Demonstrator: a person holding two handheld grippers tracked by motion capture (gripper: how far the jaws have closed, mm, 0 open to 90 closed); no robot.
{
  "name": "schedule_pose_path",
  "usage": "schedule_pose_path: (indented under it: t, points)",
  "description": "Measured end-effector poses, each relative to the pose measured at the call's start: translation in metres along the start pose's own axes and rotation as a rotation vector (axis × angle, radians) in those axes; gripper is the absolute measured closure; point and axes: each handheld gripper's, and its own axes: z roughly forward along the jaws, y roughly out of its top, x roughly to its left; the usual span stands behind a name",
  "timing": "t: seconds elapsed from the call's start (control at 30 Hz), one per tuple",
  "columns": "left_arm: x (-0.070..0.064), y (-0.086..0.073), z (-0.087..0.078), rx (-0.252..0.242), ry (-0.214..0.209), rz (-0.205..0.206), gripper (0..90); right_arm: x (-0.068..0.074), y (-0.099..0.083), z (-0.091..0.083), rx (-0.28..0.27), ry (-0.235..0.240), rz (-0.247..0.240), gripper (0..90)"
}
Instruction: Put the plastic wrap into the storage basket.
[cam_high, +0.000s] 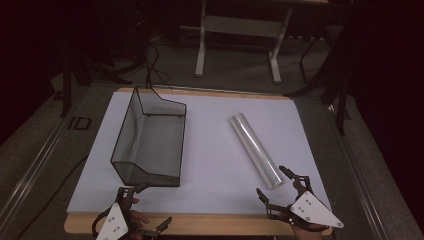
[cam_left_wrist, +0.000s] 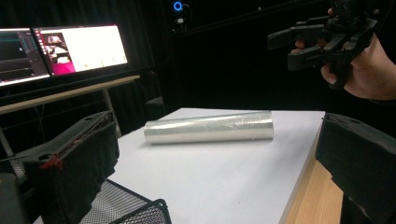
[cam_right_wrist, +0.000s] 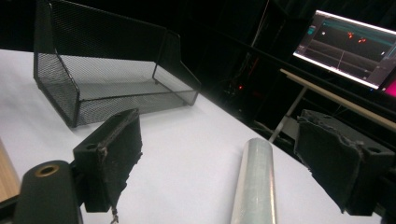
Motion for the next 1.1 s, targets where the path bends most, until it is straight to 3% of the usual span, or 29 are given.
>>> schedule_pose_path:
  t: [0.17,0.33,0.4,0.47,0.5,0.73,1.0,1.1]
  points:
    - [0.001,0.000,-0.001,-0.002,0.009,-0.004,0.0,0.000,0.001,0.000,-0.006,-0.002,-0.008,15.2]
    - [0.001,0.000,-0.001,0.004,0.009,0.003,0.0,-0.003,0.004,-0.001,0.012,0.042,0.035,15.3]
    - [0.001,-0.001,-0.001,0.006,0.009,0.005,0.0,-0.005,0.007,0.002,0.057,0.082,0.056,16.9]
    - [0.001,-0.001,0.000,0.009,0.008,0.007,0.0,-0.005,0.009,0.006,0.090,0.072,0.048,16.9]
    - [0.000,-0.001,0.000,0.009,0.007,0.008,0.0,-0.006,0.011,0.008,0.109,0.089,0.040,16.8]
    - [-0.002,0.000,0.000,0.013,0.006,0.015,0.0,-0.010,0.026,0.016,0.157,0.065,-0.009,12.7]
    - [-0.002,0.000,0.000,0.015,0.007,0.018,0.0,-0.030,0.045,0.030,0.221,0.077,0.002,11.9]
    - [-0.002,0.000,0.000,0.015,0.006,0.020,0.0,-0.042,0.055,0.041,0.297,0.073,0.015,12.1]
